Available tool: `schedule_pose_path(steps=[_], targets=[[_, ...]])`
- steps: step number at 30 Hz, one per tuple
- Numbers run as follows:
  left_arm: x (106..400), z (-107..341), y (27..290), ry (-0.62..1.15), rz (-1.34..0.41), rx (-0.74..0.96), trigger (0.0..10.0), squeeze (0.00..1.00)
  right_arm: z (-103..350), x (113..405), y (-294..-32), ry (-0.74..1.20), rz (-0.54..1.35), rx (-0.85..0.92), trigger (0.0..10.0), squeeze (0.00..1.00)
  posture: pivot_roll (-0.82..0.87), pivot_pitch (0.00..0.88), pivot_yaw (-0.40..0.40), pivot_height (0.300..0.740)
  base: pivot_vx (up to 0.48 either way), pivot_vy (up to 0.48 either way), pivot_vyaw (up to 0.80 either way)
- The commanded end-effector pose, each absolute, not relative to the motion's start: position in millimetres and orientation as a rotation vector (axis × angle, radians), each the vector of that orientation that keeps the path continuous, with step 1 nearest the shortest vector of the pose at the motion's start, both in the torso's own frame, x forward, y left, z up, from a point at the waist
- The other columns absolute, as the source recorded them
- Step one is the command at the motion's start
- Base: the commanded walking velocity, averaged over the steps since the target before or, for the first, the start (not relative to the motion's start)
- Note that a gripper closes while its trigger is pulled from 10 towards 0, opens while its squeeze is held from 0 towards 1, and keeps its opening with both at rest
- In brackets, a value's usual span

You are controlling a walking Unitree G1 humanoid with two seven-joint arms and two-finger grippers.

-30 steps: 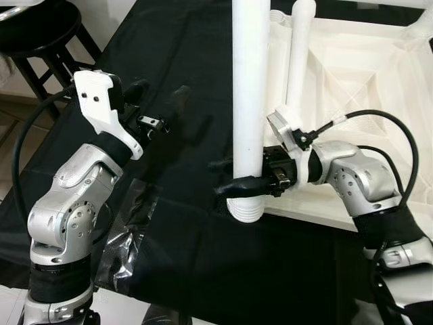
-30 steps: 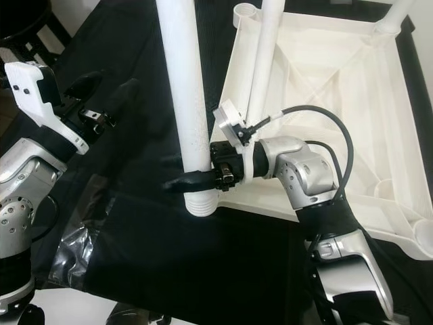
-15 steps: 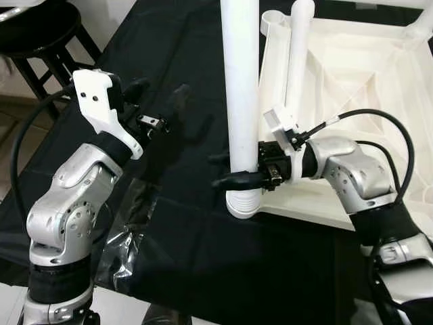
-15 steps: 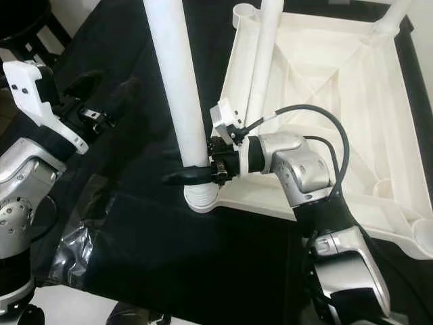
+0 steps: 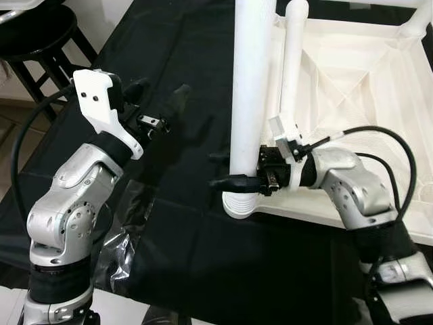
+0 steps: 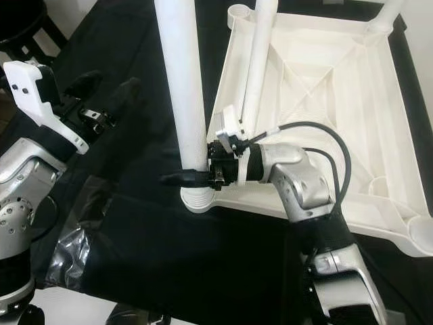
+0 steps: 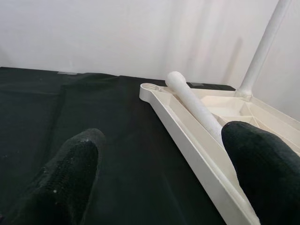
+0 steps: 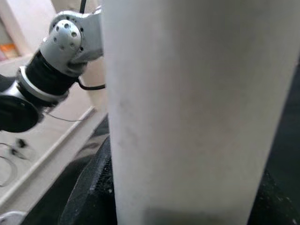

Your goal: Building children table

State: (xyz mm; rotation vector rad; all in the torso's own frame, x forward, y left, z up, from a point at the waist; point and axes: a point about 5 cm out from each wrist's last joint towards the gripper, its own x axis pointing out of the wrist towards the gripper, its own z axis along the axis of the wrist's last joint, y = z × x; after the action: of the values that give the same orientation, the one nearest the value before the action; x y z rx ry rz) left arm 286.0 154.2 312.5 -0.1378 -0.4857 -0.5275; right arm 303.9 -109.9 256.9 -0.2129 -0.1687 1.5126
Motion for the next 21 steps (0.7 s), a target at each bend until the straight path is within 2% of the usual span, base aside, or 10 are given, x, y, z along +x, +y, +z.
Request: schedule_pose_path(steps=[1,11,21], targets=[[283.2,310.2,155.7,-0.482,-0.532,-0.131,10.0,0.00,231.3,299.8,-100.8,-0.090,1.528,-0.235,10.0,0.00,0.06,0.360,0.032,0.740,0.000,0.000,0.00],[283.9,311.1,154.4,-0.486,-0.537,-0.131,10.0,0.00,230.9,299.1,-99.0,-0.143,1.477,-0.304,10.0,0.00,0.06,0.349,0.032,0.740,0.000,0.000,0.00],[283.6,311.3,152.7,-0.489,-0.544,-0.130,10.0,0.00,229.9,297.3,-101.4,-0.138,1.470,-0.297,10.0,0.00,0.06,0.342,0.034,0.740,0.000,0.000,0.00]])
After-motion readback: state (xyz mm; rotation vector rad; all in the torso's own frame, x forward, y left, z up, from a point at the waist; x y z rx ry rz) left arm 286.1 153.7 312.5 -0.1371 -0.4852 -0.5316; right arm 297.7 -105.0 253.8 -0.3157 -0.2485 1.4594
